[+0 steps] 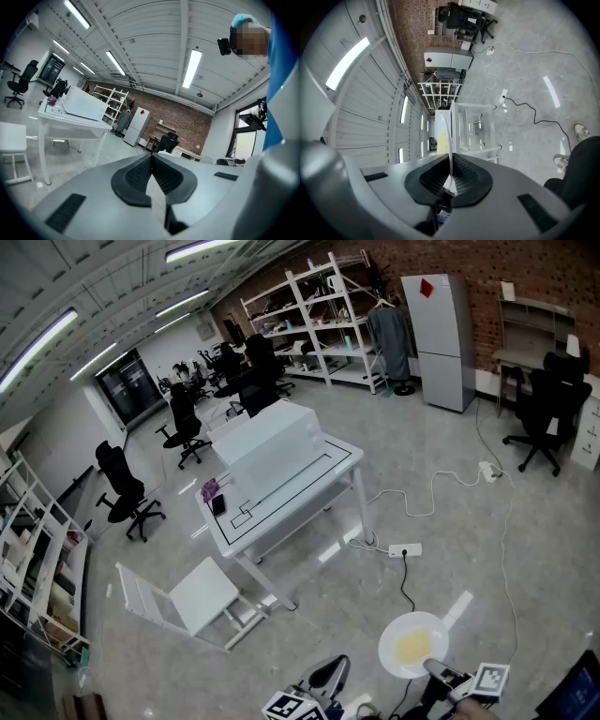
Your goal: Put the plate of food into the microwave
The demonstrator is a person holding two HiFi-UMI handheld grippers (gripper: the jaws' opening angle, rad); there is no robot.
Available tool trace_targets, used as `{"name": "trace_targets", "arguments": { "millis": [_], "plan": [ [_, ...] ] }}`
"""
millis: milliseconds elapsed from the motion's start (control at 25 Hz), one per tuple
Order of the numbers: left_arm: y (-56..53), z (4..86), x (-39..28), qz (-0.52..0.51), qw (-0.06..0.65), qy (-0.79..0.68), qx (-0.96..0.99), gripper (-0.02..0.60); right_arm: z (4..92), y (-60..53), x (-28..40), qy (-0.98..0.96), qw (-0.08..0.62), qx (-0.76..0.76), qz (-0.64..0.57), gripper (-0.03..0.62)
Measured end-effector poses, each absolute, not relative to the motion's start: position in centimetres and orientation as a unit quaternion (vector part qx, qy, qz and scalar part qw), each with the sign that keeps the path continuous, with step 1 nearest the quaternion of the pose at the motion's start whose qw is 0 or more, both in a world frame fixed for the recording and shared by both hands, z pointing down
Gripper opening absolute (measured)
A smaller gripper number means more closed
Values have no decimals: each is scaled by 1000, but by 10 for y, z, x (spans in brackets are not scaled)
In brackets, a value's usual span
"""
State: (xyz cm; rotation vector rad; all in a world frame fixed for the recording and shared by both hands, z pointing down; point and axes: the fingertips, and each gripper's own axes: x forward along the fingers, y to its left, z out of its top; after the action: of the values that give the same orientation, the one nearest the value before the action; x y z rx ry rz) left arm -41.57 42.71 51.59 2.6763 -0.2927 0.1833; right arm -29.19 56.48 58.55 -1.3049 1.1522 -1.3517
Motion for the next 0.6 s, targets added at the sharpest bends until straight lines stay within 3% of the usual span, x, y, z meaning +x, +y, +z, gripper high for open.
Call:
{"name": "trace_targets", "arguments": {
  "millis": [600],
  "plan": [
    [443, 515, -403, 69, 215, -108, 968, 3, 576, 571, -280, 484, 456, -514, -543, 9]
  ]
}}
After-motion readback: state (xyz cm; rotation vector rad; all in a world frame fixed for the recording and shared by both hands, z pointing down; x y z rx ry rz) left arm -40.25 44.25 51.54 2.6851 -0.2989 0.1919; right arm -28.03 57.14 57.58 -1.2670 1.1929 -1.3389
